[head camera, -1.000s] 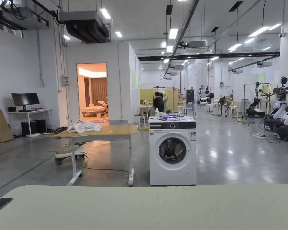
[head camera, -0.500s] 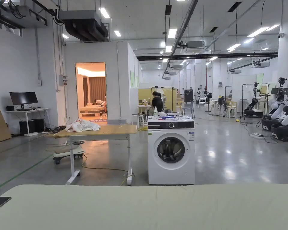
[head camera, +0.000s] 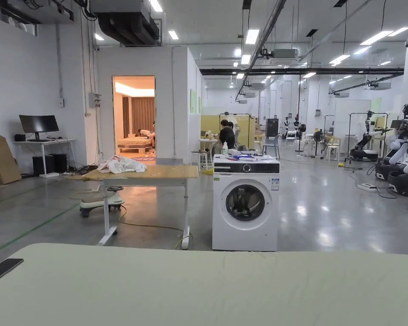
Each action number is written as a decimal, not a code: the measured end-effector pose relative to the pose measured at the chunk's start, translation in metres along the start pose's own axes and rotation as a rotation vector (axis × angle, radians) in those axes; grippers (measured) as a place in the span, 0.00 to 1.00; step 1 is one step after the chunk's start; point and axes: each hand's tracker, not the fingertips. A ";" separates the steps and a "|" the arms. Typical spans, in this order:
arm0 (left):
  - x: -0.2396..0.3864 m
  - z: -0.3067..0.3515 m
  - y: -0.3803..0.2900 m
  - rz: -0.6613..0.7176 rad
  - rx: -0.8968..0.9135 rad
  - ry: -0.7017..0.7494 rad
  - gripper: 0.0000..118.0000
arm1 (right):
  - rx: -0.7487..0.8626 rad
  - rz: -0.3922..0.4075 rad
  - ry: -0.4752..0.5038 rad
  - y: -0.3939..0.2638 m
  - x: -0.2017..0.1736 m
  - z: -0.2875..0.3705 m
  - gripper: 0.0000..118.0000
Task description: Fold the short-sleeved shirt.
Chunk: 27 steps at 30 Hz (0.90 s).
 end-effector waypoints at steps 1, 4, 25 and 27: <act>0.014 -0.003 -0.001 -0.087 0.003 -0.049 0.00 | 0.056 0.098 0.040 -0.006 -0.010 0.002 0.00; 0.038 0.000 -0.001 -0.259 0.095 -0.095 0.00 | 0.085 0.212 0.142 0.002 -0.029 0.002 0.00; -0.062 0.019 -0.063 1.673 0.151 0.104 0.00 | -0.153 -1.641 0.074 -0.024 0.009 -0.015 0.00; -0.066 0.023 -0.061 1.633 0.148 0.151 0.00 | -0.136 -1.645 0.066 -0.027 0.013 -0.015 0.00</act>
